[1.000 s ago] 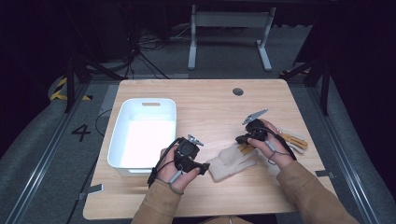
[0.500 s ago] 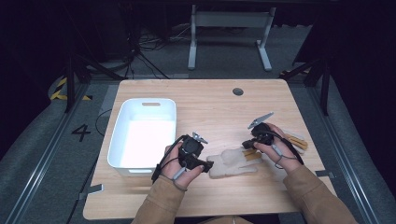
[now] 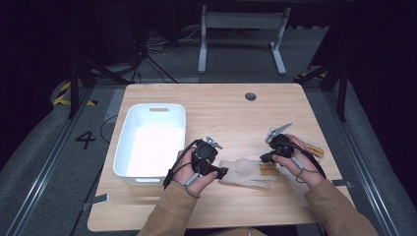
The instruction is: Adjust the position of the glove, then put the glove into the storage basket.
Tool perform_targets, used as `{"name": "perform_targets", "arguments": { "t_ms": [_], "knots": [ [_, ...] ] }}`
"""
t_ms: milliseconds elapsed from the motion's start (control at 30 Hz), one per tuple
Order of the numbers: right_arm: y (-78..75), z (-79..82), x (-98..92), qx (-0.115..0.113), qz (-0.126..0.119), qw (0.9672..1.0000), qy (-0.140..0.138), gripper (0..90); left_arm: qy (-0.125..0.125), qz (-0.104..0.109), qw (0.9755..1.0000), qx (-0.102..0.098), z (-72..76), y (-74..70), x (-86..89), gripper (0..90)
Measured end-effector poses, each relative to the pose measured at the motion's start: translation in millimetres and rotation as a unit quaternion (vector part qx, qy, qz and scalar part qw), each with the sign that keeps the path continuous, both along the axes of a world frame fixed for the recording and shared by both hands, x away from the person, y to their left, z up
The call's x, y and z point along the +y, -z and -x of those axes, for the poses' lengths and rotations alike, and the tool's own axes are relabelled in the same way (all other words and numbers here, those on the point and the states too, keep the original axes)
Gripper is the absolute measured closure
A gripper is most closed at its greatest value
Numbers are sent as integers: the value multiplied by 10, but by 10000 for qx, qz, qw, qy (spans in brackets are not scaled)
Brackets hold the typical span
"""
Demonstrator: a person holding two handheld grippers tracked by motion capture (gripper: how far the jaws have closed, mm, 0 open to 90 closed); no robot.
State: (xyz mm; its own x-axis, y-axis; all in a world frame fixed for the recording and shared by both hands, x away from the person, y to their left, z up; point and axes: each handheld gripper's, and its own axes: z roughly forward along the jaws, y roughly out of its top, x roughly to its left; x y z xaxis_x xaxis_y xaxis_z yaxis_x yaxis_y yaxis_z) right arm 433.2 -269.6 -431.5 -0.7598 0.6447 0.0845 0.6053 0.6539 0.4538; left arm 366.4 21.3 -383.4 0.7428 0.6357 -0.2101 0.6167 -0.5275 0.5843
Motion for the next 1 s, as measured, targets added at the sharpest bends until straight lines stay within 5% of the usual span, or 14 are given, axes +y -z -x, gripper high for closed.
{"name": "perform_targets", "arguments": {
  "t_ms": [233,500,733,1000],
  "knots": [
    [-48,44,-45,-42,-105,9999,46,883,3,-22,10000,2,-24,0,-11,392],
    [-202,73,-211,-454,-541,9970,317,831,21,-4,10000,-19,-28,-16,-18,390],
    [-350,97,-397,-867,-937,9897,654,748,29,3,10000,-32,-32,-23,-23,388],
    [-433,79,-666,-1241,-1089,9806,1061,672,45,-19,10000,-17,-33,-17,-31,388]
  ]
}}
